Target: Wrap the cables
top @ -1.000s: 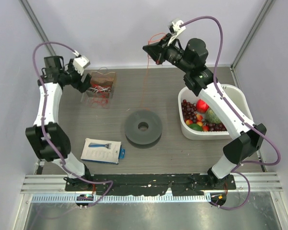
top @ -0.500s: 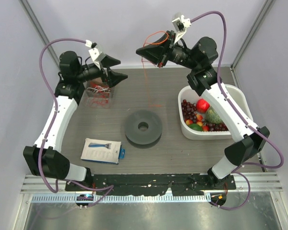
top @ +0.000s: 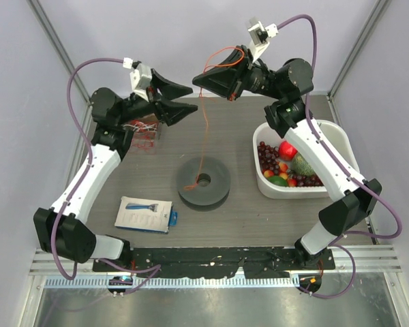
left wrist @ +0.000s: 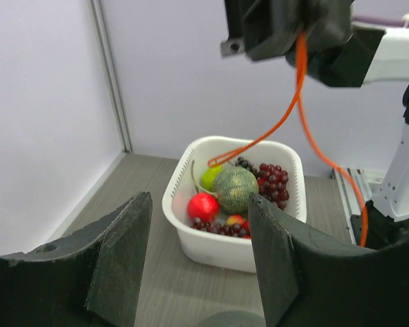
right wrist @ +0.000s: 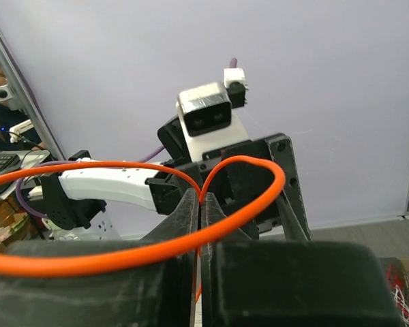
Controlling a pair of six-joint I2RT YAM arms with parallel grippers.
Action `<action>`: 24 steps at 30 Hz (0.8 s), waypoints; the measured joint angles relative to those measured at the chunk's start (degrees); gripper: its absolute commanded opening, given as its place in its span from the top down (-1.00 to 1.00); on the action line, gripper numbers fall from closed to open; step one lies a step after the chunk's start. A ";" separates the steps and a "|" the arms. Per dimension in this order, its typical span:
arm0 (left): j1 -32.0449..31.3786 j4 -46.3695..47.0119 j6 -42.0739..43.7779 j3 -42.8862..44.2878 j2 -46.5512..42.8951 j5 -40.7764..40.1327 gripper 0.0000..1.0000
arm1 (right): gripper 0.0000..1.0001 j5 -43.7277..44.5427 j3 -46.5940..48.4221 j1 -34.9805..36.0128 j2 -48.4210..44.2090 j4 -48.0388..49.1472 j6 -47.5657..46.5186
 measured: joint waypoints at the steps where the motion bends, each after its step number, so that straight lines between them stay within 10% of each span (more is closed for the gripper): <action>1: -0.13 1.01 -0.98 -0.09 -0.46 -0.17 -0.20 | 0.99 -0.07 -0.24 0.00 0.00 0.26 0.50; 11: -2.49 4.74 -3.50 -0.24 -2.54 -1.57 0.06 | 0.99 -0.02 -2.69 1.55 0.02 1.51 2.54; 15: -2.82 4.35 -3.56 -0.26 -2.51 -1.66 0.79 | 0.95 0.04 -2.80 1.64 0.02 1.88 2.60; 20: -2.89 2.62 -3.43 -0.26 -2.56 -2.23 1.00 | -0.14 2.25 -3.13 0.92 -0.07 -0.63 2.16; 24: -2.86 -5.92 -0.35 1.11 -2.93 -4.20 1.00 | -0.52 5.46 -5.53 -3.21 -0.83 -5.42 2.54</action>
